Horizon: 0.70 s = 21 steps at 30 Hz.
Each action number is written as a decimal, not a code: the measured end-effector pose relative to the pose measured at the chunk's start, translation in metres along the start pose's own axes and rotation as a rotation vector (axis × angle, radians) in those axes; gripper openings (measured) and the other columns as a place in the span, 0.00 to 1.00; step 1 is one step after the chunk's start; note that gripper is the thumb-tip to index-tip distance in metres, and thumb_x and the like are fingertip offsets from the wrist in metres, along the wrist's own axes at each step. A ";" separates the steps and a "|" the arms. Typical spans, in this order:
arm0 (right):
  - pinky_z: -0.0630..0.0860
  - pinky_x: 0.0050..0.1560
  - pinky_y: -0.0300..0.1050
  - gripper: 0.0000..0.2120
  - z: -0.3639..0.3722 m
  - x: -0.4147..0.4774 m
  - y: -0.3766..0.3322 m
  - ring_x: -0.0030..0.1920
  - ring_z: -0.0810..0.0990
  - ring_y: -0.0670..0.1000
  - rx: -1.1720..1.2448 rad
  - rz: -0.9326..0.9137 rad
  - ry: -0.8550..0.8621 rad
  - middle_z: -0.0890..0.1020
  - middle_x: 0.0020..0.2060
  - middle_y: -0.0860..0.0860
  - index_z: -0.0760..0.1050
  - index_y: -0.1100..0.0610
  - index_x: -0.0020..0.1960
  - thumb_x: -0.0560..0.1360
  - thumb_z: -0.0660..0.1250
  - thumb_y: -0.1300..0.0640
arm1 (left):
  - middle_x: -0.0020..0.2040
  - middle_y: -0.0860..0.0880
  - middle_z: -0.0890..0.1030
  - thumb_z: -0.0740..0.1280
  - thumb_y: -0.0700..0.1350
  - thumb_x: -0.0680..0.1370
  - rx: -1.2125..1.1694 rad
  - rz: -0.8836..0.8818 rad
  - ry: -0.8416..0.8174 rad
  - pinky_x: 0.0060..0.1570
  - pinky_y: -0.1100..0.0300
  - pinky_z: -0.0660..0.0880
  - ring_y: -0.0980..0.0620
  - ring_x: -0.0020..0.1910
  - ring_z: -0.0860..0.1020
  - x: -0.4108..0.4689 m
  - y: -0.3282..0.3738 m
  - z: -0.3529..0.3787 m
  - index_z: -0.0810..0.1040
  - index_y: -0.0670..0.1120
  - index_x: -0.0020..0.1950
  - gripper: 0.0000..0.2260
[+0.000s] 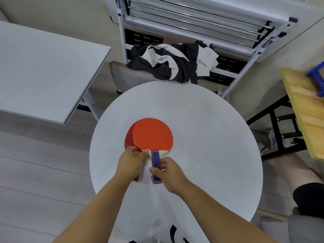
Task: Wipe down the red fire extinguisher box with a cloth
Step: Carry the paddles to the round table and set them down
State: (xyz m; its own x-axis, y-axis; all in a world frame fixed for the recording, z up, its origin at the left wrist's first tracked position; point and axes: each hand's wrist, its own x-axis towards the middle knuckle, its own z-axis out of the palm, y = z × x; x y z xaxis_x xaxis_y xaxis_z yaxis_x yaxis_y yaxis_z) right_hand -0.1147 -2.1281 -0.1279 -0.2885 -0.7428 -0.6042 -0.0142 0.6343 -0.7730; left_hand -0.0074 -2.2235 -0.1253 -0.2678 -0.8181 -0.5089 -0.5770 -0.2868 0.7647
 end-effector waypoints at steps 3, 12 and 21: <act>0.81 0.49 0.47 0.11 0.007 0.002 -0.002 0.46 0.82 0.53 -0.017 -0.025 -0.097 0.78 0.46 0.49 0.71 0.53 0.58 0.77 0.66 0.60 | 0.39 0.46 0.82 0.66 0.45 0.77 -0.202 -0.093 0.052 0.39 0.57 0.79 0.49 0.38 0.81 0.002 0.000 -0.002 0.76 0.43 0.50 0.06; 0.79 0.49 0.48 0.15 0.009 0.017 0.016 0.48 0.79 0.52 -0.080 0.074 -0.029 0.78 0.53 0.51 0.72 0.53 0.63 0.77 0.62 0.63 | 0.43 0.45 0.81 0.69 0.46 0.76 -0.423 -0.275 0.037 0.43 0.54 0.79 0.48 0.41 0.80 0.029 -0.019 -0.014 0.75 0.42 0.56 0.12; 0.78 0.55 0.55 0.31 -0.015 0.061 -0.009 0.51 0.81 0.58 0.078 0.171 0.297 0.79 0.46 0.52 0.54 0.60 0.75 0.79 0.63 0.52 | 0.66 0.44 0.72 0.66 0.51 0.77 -0.030 -0.128 0.139 0.60 0.48 0.71 0.42 0.62 0.74 0.049 -0.015 -0.025 0.66 0.45 0.71 0.25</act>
State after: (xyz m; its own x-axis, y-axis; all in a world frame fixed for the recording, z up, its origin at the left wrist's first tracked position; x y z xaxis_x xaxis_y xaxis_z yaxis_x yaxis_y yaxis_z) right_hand -0.1461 -2.1757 -0.1552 -0.5466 -0.5254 -0.6521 0.1283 0.7170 -0.6852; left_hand 0.0074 -2.2716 -0.1520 -0.0833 -0.8343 -0.5449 -0.5753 -0.4062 0.7099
